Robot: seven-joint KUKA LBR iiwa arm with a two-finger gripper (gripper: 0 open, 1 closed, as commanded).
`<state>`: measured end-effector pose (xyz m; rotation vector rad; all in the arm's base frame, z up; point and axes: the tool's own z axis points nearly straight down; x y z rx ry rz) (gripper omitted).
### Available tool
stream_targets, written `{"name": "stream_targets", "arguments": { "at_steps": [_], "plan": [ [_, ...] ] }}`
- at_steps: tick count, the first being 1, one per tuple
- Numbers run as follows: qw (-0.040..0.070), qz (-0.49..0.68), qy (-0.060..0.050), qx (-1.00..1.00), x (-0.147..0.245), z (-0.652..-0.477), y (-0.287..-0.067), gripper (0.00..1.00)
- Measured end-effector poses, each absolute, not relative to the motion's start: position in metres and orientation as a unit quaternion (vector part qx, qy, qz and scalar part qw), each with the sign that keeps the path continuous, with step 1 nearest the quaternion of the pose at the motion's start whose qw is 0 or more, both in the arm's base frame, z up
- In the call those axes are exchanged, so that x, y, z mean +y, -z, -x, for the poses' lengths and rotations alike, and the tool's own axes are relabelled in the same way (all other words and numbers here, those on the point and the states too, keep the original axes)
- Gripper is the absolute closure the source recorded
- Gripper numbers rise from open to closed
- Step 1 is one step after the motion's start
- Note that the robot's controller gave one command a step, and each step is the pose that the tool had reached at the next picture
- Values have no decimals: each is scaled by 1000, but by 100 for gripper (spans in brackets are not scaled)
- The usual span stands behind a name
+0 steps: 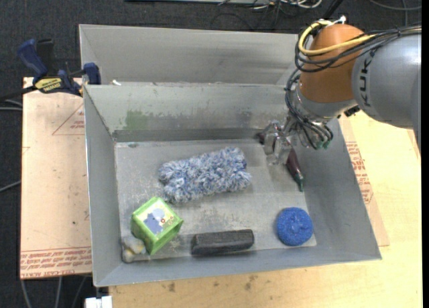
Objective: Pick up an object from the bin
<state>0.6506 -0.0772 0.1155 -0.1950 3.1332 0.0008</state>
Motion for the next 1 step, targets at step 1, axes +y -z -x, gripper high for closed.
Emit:
{"name": "stream_targets", "arguments": {
  "at_steps": [1],
  "plan": [
    [-1,86,-1,996,-77,-649,-129,100]
  ]
}}
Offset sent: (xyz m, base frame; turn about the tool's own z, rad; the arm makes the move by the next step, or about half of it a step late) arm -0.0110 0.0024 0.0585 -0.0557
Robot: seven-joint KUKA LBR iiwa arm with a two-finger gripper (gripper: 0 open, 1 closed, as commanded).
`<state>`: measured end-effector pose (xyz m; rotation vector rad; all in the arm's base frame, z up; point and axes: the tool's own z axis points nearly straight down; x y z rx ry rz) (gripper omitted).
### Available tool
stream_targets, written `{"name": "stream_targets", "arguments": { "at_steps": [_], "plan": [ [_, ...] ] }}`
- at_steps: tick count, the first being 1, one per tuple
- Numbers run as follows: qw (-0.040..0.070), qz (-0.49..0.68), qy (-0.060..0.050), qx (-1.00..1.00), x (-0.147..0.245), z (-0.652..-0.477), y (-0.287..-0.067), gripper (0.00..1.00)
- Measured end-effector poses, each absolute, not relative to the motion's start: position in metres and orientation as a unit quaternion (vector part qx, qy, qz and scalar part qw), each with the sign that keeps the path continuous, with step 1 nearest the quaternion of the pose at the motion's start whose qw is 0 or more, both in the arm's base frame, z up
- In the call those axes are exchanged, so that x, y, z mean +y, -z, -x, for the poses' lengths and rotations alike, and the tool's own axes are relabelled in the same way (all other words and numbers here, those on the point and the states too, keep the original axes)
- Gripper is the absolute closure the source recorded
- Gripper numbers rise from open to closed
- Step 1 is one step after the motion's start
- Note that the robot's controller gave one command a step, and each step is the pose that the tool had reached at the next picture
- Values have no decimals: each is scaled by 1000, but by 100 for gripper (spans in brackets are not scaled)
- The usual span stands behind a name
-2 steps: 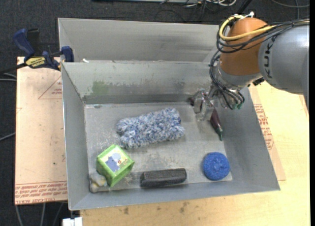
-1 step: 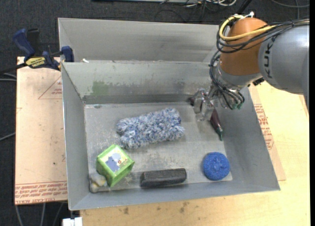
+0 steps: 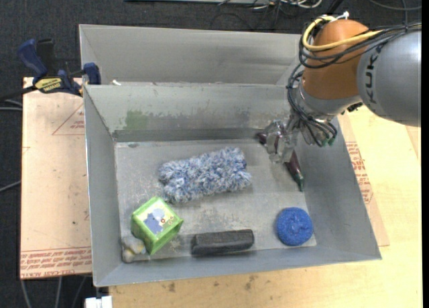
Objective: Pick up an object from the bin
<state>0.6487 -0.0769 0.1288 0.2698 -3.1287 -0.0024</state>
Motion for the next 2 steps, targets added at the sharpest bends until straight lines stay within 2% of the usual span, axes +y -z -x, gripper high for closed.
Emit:
{"name": "stream_targets", "arguments": {
  "at_steps": [1,2],
  "plan": [
    [-3,-90,0,-996,-74,-641,-175,0],
    [-2,-91,0,-996,-74,-641,-174,0]
  ]
}}
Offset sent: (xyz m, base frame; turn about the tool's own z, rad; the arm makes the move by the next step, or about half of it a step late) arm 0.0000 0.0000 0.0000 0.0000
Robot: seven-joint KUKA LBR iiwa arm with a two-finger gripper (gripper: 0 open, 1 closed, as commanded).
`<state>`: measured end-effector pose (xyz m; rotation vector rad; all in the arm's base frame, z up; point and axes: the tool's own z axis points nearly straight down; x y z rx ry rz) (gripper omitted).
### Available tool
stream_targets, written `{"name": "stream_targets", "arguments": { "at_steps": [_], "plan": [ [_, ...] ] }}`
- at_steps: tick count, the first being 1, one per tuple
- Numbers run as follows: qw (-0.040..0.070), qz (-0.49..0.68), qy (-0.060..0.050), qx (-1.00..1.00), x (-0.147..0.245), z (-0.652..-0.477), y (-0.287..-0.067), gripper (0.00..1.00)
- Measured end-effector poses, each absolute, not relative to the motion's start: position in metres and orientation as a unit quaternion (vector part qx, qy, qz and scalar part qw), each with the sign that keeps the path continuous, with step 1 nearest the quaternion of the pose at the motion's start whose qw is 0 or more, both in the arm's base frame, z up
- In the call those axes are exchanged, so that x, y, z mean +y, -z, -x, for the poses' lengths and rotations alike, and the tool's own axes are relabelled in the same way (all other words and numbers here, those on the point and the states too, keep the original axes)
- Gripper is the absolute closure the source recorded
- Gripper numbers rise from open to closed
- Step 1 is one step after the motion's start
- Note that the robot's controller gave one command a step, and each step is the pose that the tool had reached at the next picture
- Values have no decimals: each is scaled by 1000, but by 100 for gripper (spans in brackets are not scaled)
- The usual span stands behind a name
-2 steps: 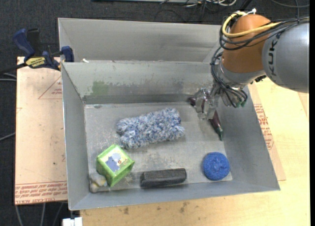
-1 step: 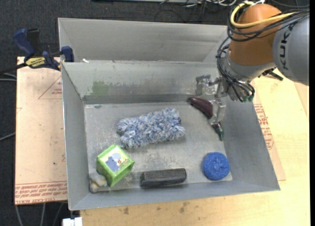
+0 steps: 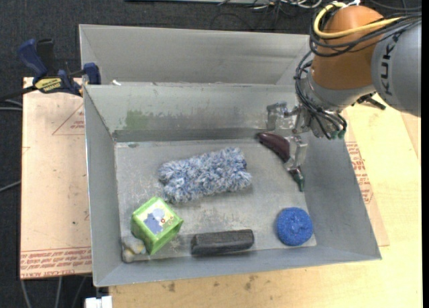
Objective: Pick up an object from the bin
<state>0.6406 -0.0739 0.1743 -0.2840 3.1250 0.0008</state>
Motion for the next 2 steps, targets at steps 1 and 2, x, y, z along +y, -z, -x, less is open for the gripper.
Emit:
{"name": "stream_targets", "arguments": {
  "at_steps": [1,2],
  "plan": [
    [4,122,1,993,-45,-640,-150,0],
    [2,98,-1,995,-28,-628,-105,0]
  ]
}}
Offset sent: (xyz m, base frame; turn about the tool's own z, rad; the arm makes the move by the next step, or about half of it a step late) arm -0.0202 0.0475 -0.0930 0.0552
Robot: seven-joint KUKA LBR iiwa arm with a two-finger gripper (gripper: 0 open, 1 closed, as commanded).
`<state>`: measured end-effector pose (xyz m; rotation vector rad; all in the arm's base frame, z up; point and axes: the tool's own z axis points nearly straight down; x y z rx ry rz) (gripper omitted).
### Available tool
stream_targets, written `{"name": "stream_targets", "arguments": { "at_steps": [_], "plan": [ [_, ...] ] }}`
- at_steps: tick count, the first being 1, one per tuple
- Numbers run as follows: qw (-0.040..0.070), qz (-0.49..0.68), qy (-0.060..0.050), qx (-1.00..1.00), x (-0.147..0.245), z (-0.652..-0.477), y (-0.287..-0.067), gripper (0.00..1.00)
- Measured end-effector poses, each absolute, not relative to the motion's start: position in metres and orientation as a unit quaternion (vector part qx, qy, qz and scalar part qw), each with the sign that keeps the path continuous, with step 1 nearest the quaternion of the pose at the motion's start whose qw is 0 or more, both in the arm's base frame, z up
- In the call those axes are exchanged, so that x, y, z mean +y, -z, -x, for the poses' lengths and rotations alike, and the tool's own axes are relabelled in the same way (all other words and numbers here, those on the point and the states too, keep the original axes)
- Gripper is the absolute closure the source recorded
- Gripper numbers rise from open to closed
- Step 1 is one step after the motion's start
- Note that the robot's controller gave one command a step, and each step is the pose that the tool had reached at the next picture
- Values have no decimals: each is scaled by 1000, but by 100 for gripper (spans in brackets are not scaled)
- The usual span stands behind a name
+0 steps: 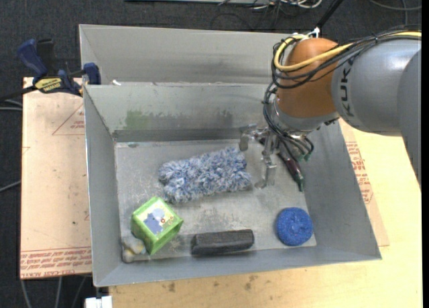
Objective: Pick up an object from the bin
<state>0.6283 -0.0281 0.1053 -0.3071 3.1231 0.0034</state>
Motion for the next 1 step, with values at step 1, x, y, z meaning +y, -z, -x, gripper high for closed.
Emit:
{"name": "stream_targets", "arguments": {
  "at_steps": [1],
  "plan": [
    [1,71,0,997,0,-628,-79,0]
  ]
}}
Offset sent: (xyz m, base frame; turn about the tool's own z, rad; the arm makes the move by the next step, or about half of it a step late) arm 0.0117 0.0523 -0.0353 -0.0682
